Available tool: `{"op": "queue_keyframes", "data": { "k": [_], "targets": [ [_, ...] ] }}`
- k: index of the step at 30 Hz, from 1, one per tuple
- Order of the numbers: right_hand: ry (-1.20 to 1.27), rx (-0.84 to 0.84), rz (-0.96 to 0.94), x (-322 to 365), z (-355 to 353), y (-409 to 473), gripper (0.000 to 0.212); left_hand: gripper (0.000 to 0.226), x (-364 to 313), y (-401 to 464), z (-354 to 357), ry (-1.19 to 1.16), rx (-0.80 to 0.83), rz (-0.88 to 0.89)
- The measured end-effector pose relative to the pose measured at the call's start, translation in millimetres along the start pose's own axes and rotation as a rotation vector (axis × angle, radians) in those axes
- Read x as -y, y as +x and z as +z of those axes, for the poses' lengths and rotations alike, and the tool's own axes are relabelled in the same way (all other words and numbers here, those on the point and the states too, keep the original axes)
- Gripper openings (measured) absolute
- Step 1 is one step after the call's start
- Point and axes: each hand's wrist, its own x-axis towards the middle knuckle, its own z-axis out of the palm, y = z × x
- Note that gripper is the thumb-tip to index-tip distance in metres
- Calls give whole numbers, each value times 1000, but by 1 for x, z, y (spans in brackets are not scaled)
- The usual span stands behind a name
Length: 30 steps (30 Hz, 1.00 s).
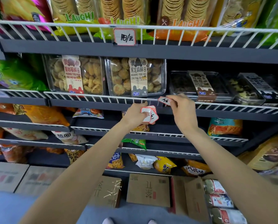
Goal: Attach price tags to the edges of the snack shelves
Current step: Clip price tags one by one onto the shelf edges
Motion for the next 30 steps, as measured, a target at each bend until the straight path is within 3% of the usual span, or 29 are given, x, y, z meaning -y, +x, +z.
{"op": "queue_keyframes", "data": {
  "k": [6,12,18,23,30],
  "targets": [
    [-214,8,-183,5,9,10,14,52,17,-3,-7,216,15,88],
    [-466,63,-387,13,14,16,37,56,11,-7,-11,385,47,82],
    [-479,134,-353,9,18,17,33,58,10,-10,-13,433,69,91],
    [-478,185,-279,7,21,8,52,57,7,-10,-15,429,72,85],
    [-531,187,-278,2,23,2,46,58,11,-9,-12,384,59,80]
  ]
}}
